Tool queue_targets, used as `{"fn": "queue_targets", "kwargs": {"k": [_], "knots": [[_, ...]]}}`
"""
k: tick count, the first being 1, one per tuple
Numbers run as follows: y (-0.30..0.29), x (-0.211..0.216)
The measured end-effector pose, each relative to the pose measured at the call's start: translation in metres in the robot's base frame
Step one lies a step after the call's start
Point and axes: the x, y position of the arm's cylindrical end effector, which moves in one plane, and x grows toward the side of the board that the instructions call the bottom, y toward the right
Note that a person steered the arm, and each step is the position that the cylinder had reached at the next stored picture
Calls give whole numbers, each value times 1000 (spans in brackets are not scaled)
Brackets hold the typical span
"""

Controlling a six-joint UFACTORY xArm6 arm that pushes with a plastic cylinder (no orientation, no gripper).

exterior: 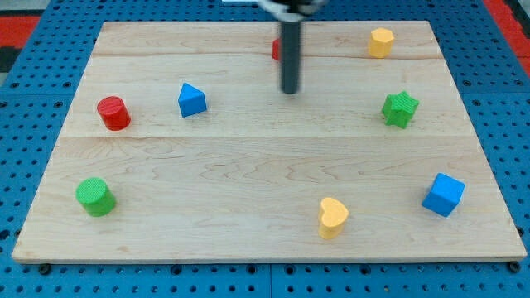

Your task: Move the red star towards left

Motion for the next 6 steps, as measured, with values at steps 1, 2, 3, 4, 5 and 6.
{"fn": "queue_targets", "kwargs": {"k": [1, 2, 3, 4, 5, 6], "knots": [[12, -60], [-45, -96], [-24, -95], [7, -106], [-64, -127], [-115, -119]]}}
